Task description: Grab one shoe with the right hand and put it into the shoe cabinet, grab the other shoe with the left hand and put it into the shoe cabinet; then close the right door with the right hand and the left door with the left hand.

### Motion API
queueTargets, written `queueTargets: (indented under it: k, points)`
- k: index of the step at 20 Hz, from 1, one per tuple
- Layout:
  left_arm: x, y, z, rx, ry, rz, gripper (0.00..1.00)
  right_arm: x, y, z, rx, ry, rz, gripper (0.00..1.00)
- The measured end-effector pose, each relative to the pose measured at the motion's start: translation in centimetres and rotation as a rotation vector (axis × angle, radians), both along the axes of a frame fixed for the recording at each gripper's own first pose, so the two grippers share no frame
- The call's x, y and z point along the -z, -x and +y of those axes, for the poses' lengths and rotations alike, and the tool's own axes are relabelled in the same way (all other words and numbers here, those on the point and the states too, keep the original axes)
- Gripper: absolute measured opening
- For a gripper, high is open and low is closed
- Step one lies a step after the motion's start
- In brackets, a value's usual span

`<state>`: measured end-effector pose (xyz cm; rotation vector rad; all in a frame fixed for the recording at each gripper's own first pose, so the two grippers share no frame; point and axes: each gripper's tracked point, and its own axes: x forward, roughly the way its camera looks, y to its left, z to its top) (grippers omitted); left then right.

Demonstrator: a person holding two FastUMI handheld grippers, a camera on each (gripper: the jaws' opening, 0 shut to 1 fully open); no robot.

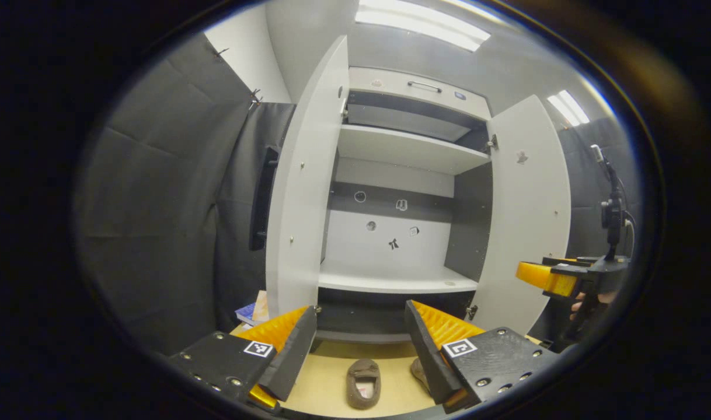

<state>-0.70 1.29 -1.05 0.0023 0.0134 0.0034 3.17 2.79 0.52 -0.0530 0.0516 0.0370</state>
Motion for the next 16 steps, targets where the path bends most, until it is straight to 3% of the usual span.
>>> queueTargets:
  k: [2,6,7,12,16]
  points:
    - [0.2,0.0,0.1,0.0,0.001,0.003,0.89,1.2,-0.6,1.0,-0.029,-0.01,0.057,0.98]
    - [0.9,0.4,0.4,0.001,0.009,0.016,0.92,4.9,-1.6,2.8,-0.076,-0.047,0.175,0.98]
    - [1.1,0.6,0.4,0.002,0.012,0.022,0.88,6.2,-1.7,3.3,-0.085,-0.059,0.213,0.98]
    - [2.3,1.4,-0.1,0.028,0.044,0.064,0.93,14.1,-2.8,4.5,-0.121,-0.031,0.428,0.98]
    - [2.1,1.6,-0.8,0.053,0.017,0.064,0.89,19.0,-2.5,4.6,-0.136,-0.056,0.563,0.98]
